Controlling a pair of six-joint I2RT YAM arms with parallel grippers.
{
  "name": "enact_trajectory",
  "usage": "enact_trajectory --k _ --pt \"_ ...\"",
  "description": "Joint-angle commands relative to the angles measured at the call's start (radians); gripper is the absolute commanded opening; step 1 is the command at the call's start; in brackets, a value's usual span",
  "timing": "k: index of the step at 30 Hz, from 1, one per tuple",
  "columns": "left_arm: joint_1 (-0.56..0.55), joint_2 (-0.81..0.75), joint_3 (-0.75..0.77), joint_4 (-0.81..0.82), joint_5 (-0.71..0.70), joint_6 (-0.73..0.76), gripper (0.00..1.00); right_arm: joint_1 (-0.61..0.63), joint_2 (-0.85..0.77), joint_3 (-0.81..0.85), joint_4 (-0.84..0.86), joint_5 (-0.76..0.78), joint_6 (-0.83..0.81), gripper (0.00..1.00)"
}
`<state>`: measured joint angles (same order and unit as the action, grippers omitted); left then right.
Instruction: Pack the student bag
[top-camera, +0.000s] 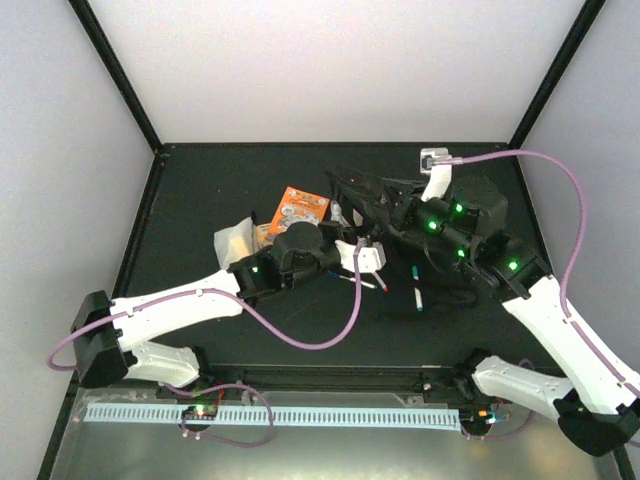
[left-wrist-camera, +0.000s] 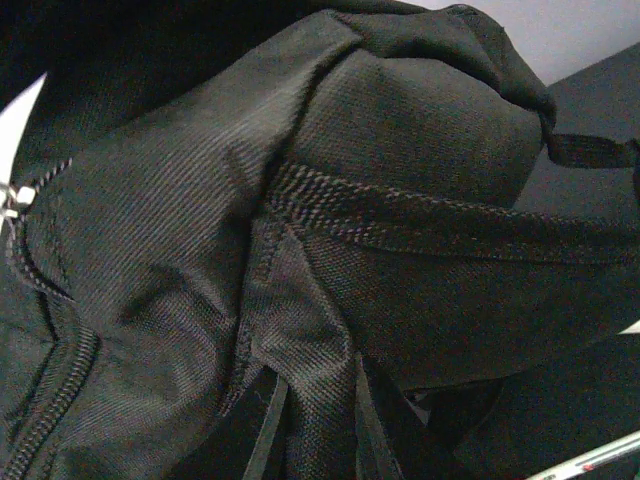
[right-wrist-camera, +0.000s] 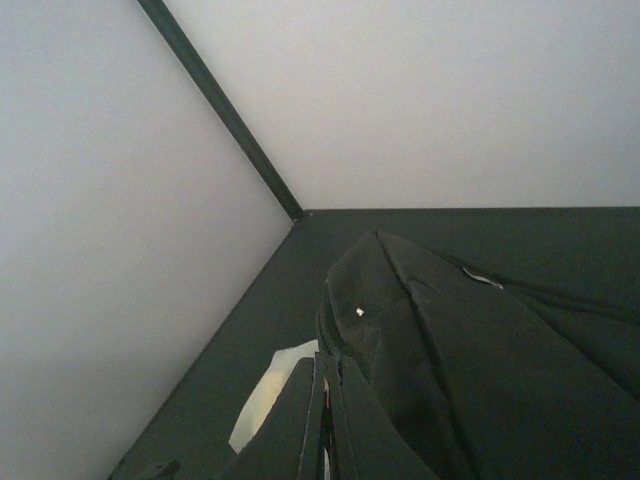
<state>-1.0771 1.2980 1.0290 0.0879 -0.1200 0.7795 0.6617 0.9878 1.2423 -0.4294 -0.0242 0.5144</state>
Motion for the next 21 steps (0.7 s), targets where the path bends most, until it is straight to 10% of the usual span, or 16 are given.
enact_trajectory --k 1,9,21 --pt "-0.104 0.005 0.011 0.000 0.089 0.170 0.02 0.003 0.044 0.041 0.126 -0.030 0.008 0.02" --pt "-0.110 0.011 0.053 -0.026 0.020 0.122 0.02 0.012 0.007 0.037 0.106 -0.062 -0.023 0.04" --pt "-0.030 -0.167 -0.209 0.135 0.143 0.046 0.02 0.011 -0.111 0.096 -0.342 0.007 -0.220 0.53"
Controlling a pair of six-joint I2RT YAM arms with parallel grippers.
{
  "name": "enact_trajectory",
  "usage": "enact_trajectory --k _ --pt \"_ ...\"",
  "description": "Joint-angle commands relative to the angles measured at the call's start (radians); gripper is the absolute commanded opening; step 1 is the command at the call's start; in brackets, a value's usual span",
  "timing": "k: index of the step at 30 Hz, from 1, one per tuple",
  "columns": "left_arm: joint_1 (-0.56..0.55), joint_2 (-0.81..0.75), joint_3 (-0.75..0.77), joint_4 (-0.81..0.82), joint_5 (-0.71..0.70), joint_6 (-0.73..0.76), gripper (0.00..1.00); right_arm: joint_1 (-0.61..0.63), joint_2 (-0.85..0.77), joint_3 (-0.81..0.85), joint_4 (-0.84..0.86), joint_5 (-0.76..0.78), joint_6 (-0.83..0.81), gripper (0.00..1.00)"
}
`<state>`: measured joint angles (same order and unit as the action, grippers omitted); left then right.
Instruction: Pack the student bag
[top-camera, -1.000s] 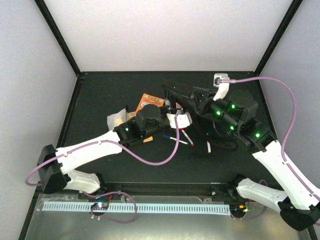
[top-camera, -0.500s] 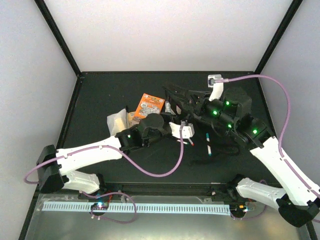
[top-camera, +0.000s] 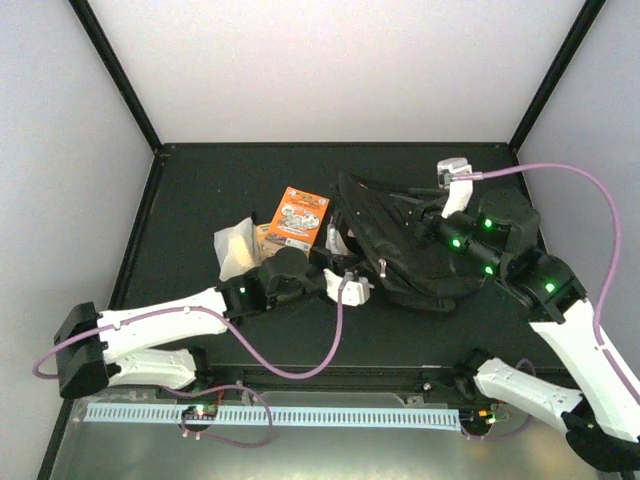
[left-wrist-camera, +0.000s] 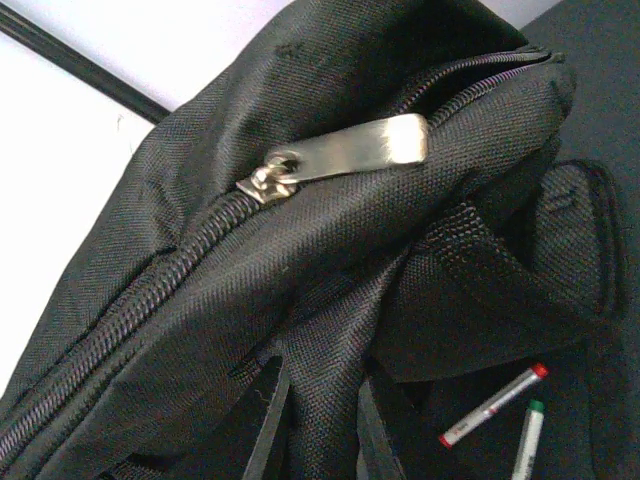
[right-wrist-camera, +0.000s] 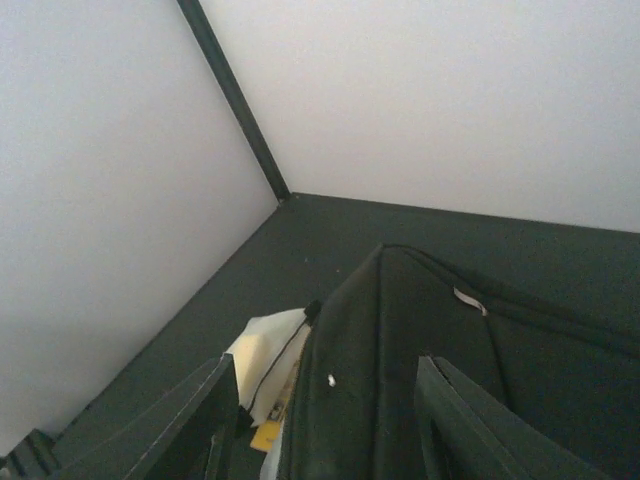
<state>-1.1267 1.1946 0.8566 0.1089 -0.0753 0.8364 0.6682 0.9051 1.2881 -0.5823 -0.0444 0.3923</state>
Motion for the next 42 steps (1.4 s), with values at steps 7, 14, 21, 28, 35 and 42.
enact_trajectory --k 7,14,21,28,35,42 --pt "0.038 -0.095 -0.094 0.139 0.132 -0.018 0.02 0.004 -0.076 0.018 -0.420 -0.133 -0.196 0.79" --pt "0.053 -0.104 -0.106 0.156 0.135 -0.025 0.02 0.004 -0.104 -0.069 -0.425 -0.285 -0.228 0.82" --pt "0.063 -0.122 -0.111 0.144 0.141 -0.028 0.02 0.005 -0.064 -0.100 -0.430 -0.265 -0.260 0.78" --pt "0.065 -0.133 -0.111 0.137 0.140 -0.026 0.02 0.010 -0.026 -0.109 -0.430 -0.203 -0.248 0.73" --pt "0.068 -0.121 -0.105 0.126 0.125 -0.027 0.01 0.030 -0.025 -0.110 -0.439 -0.214 -0.248 0.77" --pt "0.070 -0.128 -0.105 0.127 0.124 -0.027 0.02 0.044 0.002 -0.111 -0.469 -0.101 -0.221 0.63"
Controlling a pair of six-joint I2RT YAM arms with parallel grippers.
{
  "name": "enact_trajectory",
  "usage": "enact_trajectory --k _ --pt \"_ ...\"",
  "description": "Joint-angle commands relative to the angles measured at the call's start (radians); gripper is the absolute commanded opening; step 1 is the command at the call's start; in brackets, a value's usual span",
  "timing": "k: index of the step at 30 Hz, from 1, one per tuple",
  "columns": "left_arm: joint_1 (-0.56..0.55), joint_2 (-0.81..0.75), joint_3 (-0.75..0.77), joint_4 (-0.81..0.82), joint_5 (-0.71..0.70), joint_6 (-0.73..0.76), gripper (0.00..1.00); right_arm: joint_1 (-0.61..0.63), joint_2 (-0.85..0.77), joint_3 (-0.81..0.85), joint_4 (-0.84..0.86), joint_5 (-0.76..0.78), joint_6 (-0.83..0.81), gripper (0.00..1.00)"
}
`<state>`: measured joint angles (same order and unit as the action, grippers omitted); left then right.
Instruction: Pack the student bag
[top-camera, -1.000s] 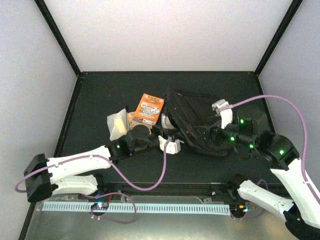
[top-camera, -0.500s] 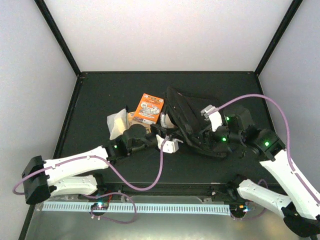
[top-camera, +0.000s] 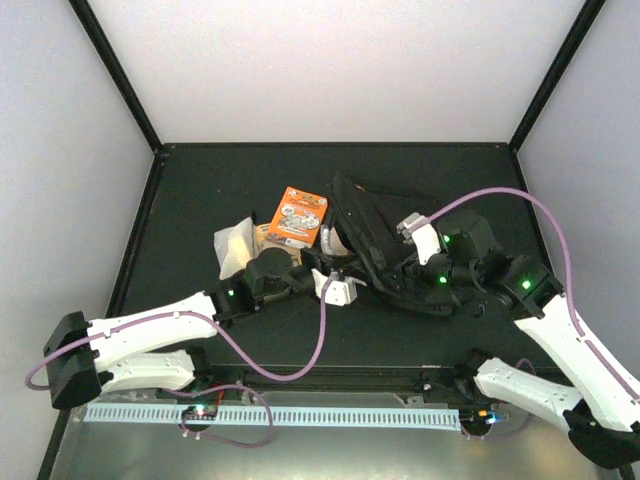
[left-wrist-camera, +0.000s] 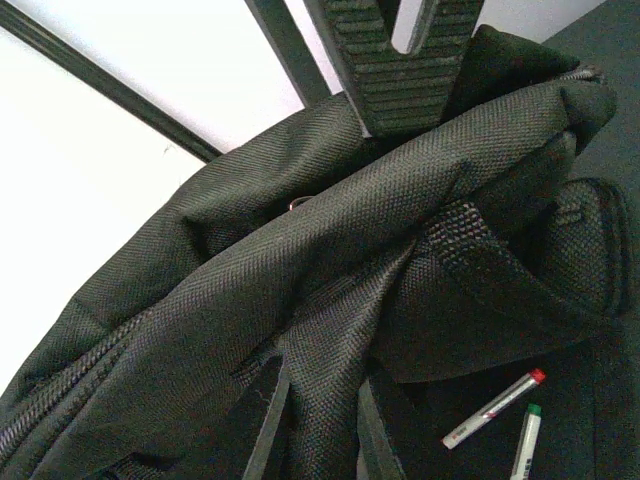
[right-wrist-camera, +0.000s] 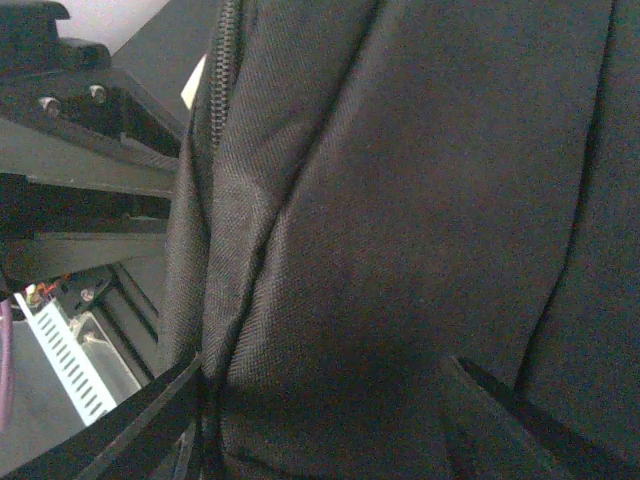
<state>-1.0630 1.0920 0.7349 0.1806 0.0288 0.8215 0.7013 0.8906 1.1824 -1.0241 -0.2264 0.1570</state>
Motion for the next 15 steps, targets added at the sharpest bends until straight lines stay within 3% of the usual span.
enact_trajectory --k 1,4,10,15 --pt "0.006 -0.027 0.018 0.052 0.020 -0.010 0.02 0.010 0.019 0.001 -0.032 0.103 0.018 0.57" --pt "0.006 -0.027 0.020 0.042 0.020 -0.007 0.02 0.010 0.004 0.026 -0.038 0.177 0.034 0.33" --pt "0.006 -0.039 0.007 -0.007 0.012 -0.013 0.02 0.010 -0.037 0.053 -0.016 0.223 0.053 0.05" --pt "0.006 -0.056 -0.032 -0.052 -0.022 -0.054 0.01 0.010 -0.058 0.047 0.026 0.268 0.072 0.02"
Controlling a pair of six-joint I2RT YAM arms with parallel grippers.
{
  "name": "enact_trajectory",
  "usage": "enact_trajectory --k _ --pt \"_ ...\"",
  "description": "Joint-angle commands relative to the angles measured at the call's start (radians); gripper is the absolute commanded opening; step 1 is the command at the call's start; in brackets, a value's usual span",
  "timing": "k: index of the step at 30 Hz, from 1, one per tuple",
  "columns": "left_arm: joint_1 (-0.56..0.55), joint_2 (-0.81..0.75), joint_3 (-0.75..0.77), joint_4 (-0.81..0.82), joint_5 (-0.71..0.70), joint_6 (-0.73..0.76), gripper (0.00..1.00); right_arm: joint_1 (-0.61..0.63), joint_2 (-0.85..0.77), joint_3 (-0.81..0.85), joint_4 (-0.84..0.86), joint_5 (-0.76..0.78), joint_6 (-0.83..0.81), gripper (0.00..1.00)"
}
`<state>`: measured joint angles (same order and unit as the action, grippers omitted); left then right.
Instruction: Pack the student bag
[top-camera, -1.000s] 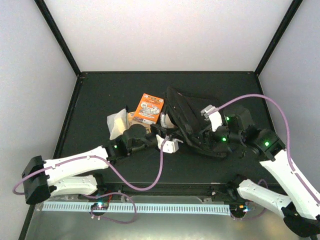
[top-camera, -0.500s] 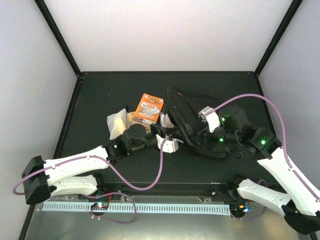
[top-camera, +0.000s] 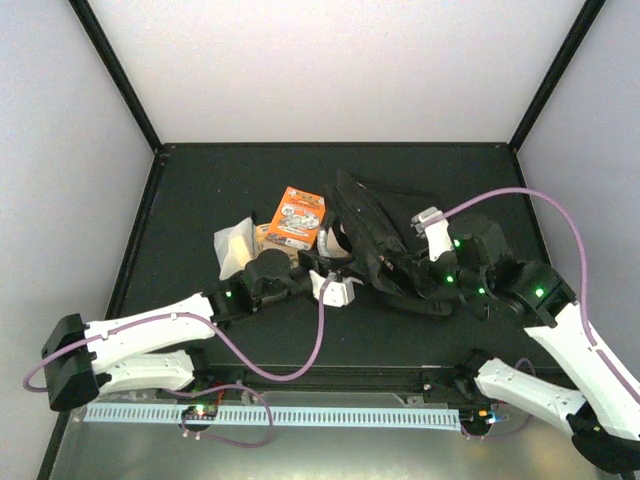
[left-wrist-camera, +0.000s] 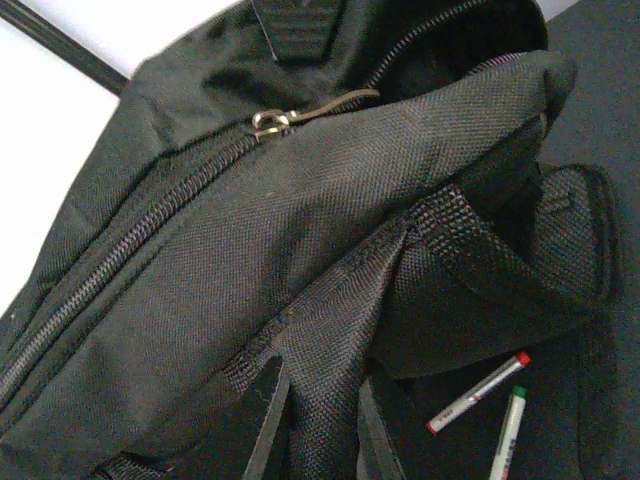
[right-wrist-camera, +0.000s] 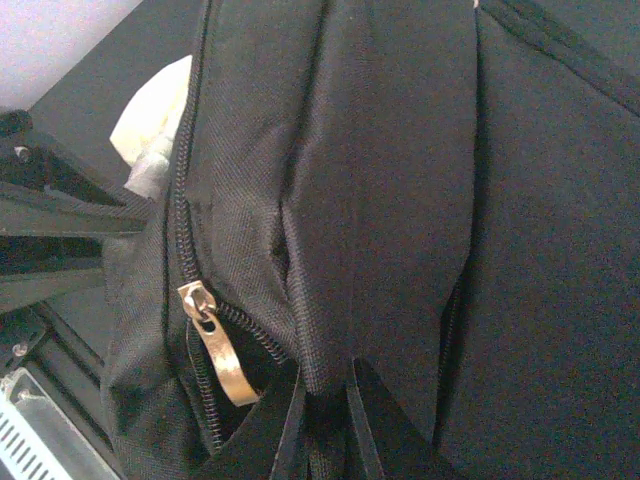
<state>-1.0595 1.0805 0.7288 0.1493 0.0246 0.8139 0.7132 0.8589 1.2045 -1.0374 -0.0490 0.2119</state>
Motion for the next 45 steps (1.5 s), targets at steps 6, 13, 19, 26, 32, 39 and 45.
enact_trajectory --k 6,13,19,26,32,39,45 --pt "0.003 -0.077 -0.081 -0.039 -0.090 -0.120 0.02 -0.002 -0.024 0.019 0.093 0.154 0.062 0.02" --pt "0.003 -0.083 -0.091 -0.079 -0.147 -0.147 0.14 -0.003 -0.006 0.000 0.151 0.072 0.053 0.02" --pt "0.001 -0.167 -0.076 -0.043 -0.081 -0.286 0.74 -0.003 0.032 -0.007 0.205 0.029 0.063 0.02" --pt "0.000 -0.307 -0.084 -0.001 -0.134 -0.743 0.99 -0.002 0.043 -0.052 0.336 -0.008 0.107 0.02" --pt "0.007 -0.374 -0.056 -0.155 -0.286 -1.504 0.99 -0.004 0.044 -0.080 0.402 -0.030 0.117 0.02" --pt "0.007 -0.227 0.094 -0.280 -0.092 -1.508 0.99 -0.001 0.063 -0.089 0.421 -0.057 0.123 0.02" --pt "0.004 -0.018 0.356 -0.596 -0.215 -1.332 0.99 -0.002 0.063 -0.093 0.452 -0.090 0.131 0.02"
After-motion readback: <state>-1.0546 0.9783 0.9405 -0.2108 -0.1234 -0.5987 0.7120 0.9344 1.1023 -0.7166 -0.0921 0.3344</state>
